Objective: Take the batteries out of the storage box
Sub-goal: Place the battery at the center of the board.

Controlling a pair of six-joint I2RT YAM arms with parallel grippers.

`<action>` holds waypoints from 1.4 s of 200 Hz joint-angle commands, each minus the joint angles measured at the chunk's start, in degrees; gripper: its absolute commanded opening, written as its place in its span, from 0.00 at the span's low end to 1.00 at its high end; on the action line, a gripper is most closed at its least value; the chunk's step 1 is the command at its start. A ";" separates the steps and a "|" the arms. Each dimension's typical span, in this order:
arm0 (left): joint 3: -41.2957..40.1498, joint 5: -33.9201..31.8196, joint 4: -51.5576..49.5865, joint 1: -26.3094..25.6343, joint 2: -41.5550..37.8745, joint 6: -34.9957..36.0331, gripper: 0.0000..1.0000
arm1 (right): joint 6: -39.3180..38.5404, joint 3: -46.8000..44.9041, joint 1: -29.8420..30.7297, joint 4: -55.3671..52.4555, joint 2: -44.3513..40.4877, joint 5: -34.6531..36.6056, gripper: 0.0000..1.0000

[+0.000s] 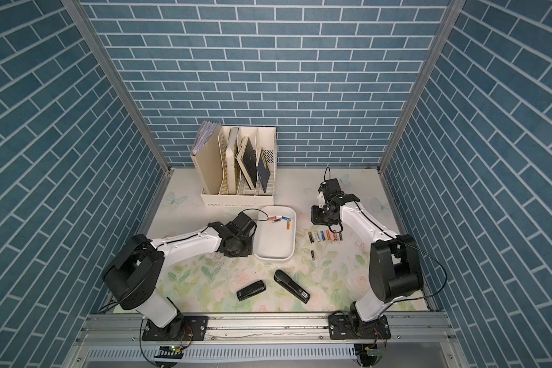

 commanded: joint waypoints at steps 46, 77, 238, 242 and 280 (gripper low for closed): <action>-0.98 -0.12 -0.20 -0.33 2.01 -0.65 0.18 | -1.80 -0.13 0.17 -0.98 0.52 0.58 0.31; -1.24 0.11 0.06 -0.38 2.36 -0.65 0.20 | -1.74 -0.05 0.14 -1.01 0.59 0.50 0.31; 0.67 -0.12 -1.95 -0.47 2.13 -0.28 0.31 | -1.83 0.39 0.23 -1.07 0.99 0.47 0.31; 0.77 -0.19 -2.09 -0.50 2.09 -0.27 0.31 | -1.83 0.39 0.22 -1.08 1.07 0.50 0.31; 1.55 -0.12 -2.49 -0.44 1.75 -0.20 0.33 | -1.83 0.74 0.23 -1.12 1.11 0.31 0.31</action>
